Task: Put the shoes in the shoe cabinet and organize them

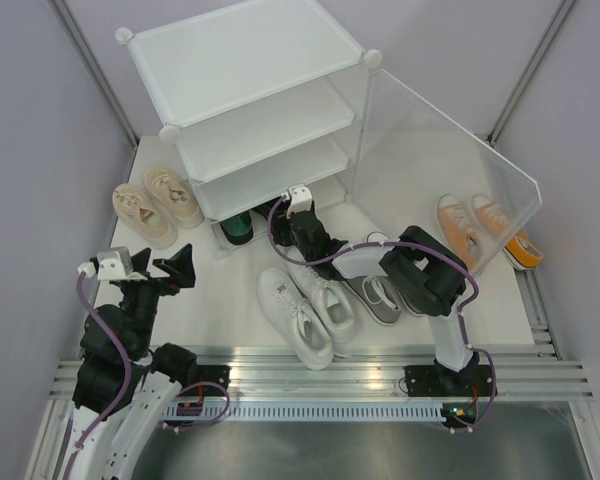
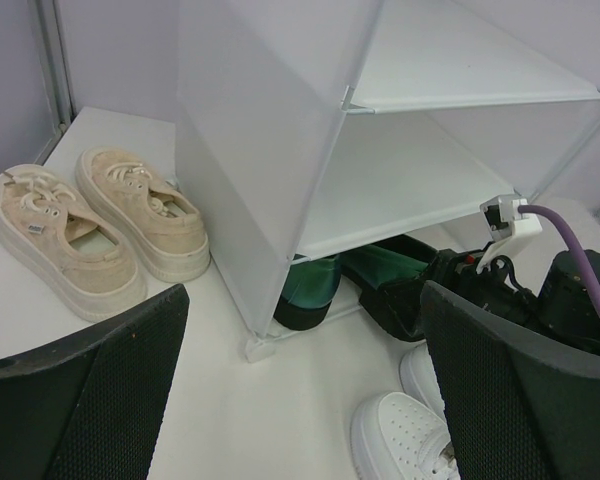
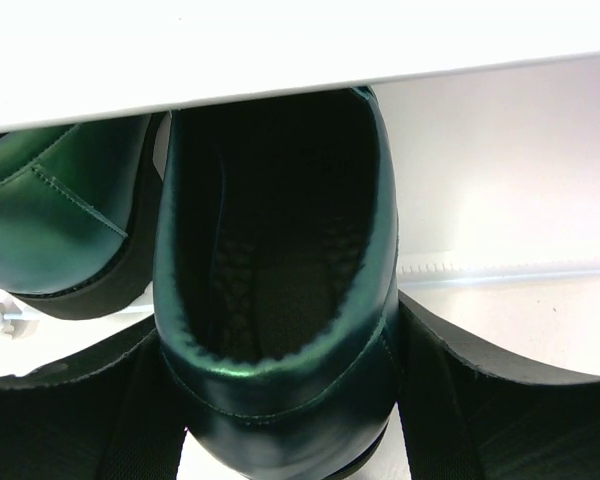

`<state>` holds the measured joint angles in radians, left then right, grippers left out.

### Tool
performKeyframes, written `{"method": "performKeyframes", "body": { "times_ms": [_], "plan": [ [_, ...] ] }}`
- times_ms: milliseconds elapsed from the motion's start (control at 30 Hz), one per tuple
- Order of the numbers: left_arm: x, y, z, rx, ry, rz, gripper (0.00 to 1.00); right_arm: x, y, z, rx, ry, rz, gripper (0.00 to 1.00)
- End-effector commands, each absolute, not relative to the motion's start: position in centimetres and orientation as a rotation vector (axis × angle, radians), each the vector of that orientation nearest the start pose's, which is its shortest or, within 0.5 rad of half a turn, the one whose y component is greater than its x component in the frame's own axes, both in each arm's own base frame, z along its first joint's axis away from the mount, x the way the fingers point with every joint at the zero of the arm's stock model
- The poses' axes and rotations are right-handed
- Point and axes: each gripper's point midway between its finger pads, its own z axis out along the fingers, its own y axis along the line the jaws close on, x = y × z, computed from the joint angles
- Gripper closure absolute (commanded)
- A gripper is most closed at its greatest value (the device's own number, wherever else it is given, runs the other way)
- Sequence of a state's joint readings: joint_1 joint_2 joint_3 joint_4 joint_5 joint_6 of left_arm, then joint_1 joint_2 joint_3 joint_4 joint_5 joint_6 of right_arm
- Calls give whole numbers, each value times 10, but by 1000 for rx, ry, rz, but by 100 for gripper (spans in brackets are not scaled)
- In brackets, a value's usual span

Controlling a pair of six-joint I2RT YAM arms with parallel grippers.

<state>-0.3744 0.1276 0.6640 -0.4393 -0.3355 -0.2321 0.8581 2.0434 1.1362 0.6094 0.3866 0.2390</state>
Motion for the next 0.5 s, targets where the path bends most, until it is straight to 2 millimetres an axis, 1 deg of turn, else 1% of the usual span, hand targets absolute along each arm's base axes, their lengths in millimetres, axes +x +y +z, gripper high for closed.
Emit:
{"method": "performKeyframes", "body": {
  "times_ms": [0, 200, 233, 300, 333, 367, 433, 467],
  "plan": [
    [189, -26, 313, -148, 1455, -262, 0, 420, 405, 120, -248, 1729, 512, 64],
    [189, -27, 312, -140, 1458, -266, 0, 423, 412, 116, -240, 1719, 519, 63],
    [189, -27, 312, -139, 1458, -267, 0, 424, 413, 112, -245, 1721, 507, 63],
    [190, -28, 312, -136, 1460, -269, 1, 425, 416, 113, -241, 1714, 497, 61],
    [189, -29, 312, -134, 1460, -271, 0, 425, 417, 110, -245, 1715, 491, 61],
    [190, -29, 311, -132, 1465, -271, 0, 426, 420, 112, -244, 1709, 496, 60],
    [189, -29, 312, -131, 1462, -273, 0, 427, 421, 108, -243, 1709, 482, 59],
    [190, -30, 312, -130, 1462, -274, 0, 427, 423, 111, -244, 1702, 482, 58]
  ]
}}
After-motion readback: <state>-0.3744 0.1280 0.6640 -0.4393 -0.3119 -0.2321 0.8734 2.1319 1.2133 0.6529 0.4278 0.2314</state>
